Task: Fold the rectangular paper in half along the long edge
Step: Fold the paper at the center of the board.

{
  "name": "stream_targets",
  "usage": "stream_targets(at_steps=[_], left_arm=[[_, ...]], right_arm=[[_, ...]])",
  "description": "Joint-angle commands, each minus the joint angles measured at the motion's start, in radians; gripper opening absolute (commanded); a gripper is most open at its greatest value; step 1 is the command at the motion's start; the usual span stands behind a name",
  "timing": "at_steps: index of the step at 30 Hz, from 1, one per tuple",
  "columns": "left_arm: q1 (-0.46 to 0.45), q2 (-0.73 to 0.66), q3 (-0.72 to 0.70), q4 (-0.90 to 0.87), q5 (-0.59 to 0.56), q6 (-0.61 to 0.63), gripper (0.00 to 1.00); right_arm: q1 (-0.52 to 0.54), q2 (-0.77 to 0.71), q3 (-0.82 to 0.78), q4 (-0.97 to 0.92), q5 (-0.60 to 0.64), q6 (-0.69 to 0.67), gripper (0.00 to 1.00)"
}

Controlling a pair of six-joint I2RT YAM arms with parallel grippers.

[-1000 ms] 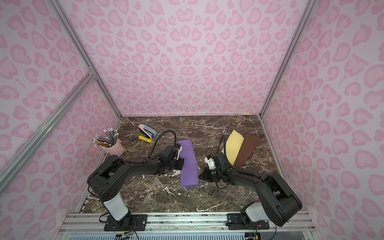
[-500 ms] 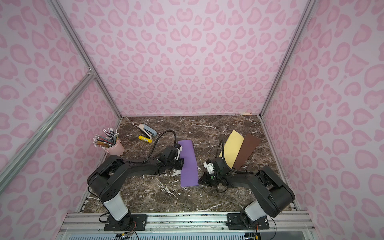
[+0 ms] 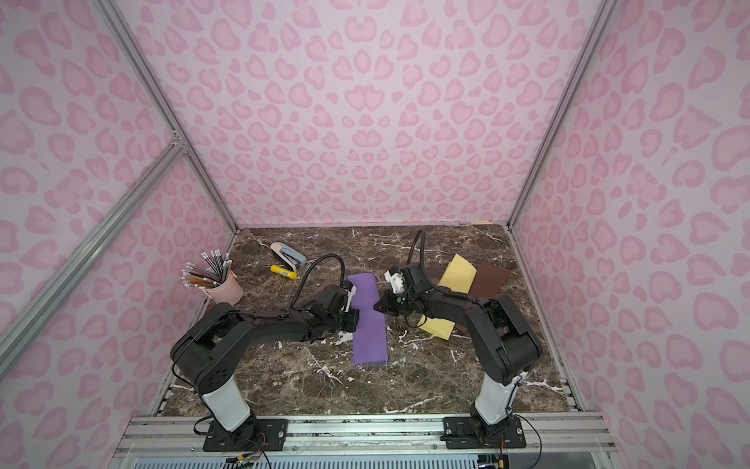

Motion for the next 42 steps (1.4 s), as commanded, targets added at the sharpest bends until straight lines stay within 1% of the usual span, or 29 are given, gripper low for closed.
stream_targets(at_steps=[1, 5, 9, 15, 19, 22, 26, 28, 32, 37, 42], left_arm=[[-0.004, 0.024, -0.005, -0.109, 0.002, 0.001, 0.04], [-0.004, 0.039, 0.002, -0.109, 0.006, 0.004, 0.04], [-0.005, 0.043, 0.003, -0.114, 0.002, 0.006, 0.04], [-0.004, 0.029, 0.003, -0.128, -0.008, 0.012, 0.04], [-0.005, 0.029, 0.006, -0.13, -0.011, 0.012, 0.04], [-0.005, 0.028, 0.003, -0.131, -0.01, 0.01, 0.04], [-0.005, 0.024, 0.002, -0.134, -0.013, 0.01, 0.04], [-0.006, 0.023, 0.003, -0.134, -0.017, 0.011, 0.04], [-0.005, 0.029, 0.006, -0.134, -0.013, 0.012, 0.04], [-0.005, 0.032, 0.009, -0.132, -0.013, 0.012, 0.04], [-0.005, 0.02, 0.002, -0.134, -0.014, 0.011, 0.04]], right_arm=[[0.002, 0.105, 0.108, -0.017, -0.027, -0.028, 0.0], [-0.012, 0.204, 0.159, -0.01, -0.022, -0.016, 0.0], [-0.062, 0.246, 0.116, 0.001, 0.002, -0.011, 0.0], [-0.149, 0.212, 0.005, -0.005, 0.054, -0.039, 0.0], [-0.18, 0.171, 0.01, -0.058, 0.086, -0.083, 0.0], [-0.178, 0.138, 0.046, -0.089, 0.067, -0.1, 0.0], [-0.15, 0.095, 0.075, -0.048, -0.019, -0.075, 0.0], [-0.12, 0.09, 0.096, -0.025, -0.037, -0.056, 0.0], [-0.092, 0.168, 0.16, -0.023, -0.03, -0.046, 0.0], [-0.125, 0.253, 0.18, -0.007, -0.02, -0.029, 0.0], [-0.203, 0.238, 0.124, -0.018, 0.016, -0.052, 0.0]])
